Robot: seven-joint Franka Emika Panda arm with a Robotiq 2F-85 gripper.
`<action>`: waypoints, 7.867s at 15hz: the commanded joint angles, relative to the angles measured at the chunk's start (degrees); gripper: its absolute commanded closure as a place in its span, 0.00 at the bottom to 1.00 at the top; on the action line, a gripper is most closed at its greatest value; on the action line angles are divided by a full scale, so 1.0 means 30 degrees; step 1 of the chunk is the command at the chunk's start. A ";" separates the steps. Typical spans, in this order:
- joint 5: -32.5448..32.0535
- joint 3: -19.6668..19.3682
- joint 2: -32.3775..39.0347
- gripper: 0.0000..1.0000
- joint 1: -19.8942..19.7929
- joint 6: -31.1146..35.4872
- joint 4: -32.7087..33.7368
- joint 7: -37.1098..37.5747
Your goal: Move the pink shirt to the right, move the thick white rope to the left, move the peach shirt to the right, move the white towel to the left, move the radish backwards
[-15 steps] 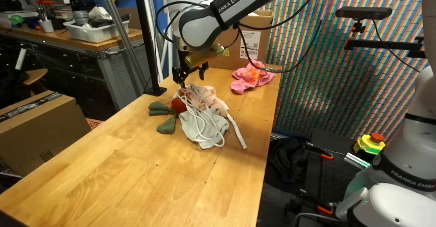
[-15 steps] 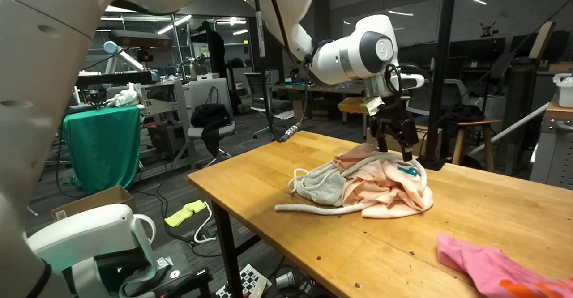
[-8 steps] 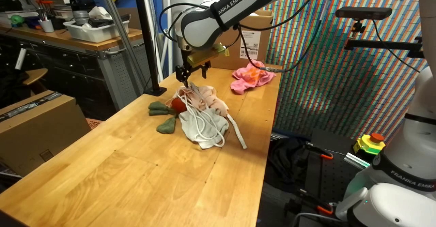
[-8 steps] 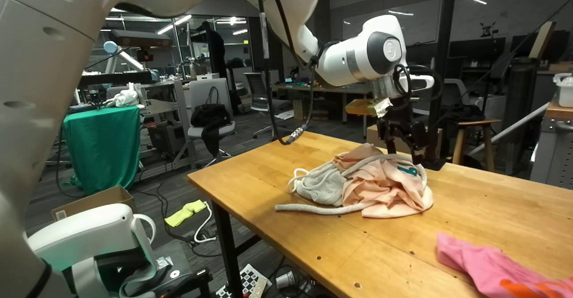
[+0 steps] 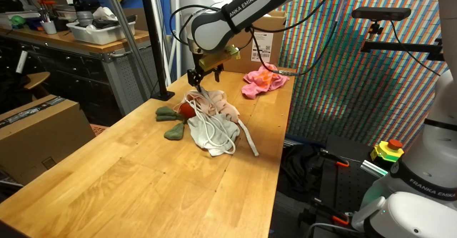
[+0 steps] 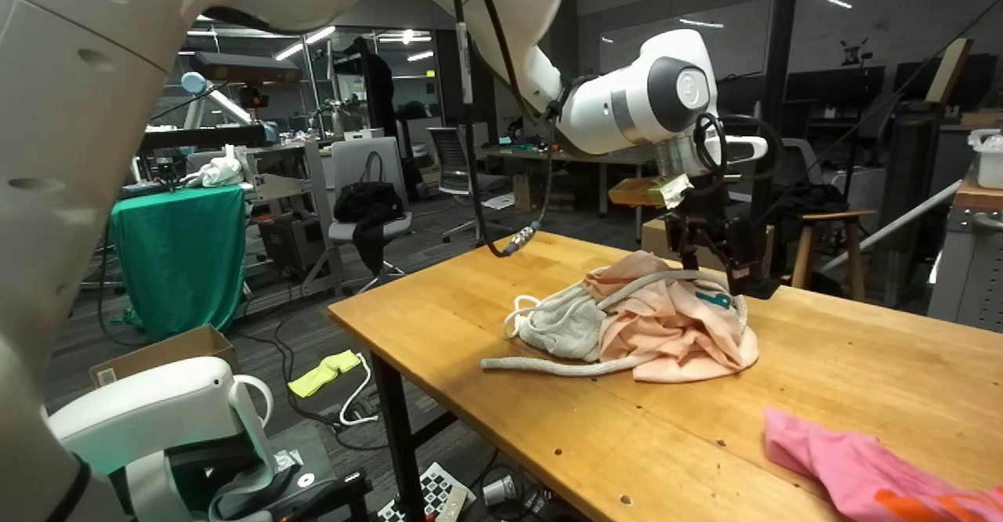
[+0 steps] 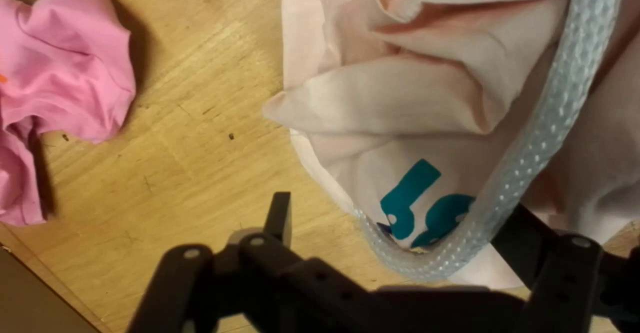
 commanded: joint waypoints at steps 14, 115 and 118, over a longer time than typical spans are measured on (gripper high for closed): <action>-0.1231 -0.0456 0.0171 0.78 0.0457 -0.0640 0.0324 -0.0622; -0.5359 0.3436 0.0393 0.02 0.9852 -0.1333 0.3610 0.6334; -0.5013 0.3497 0.0036 0.00 0.9555 -0.1577 0.3870 0.5894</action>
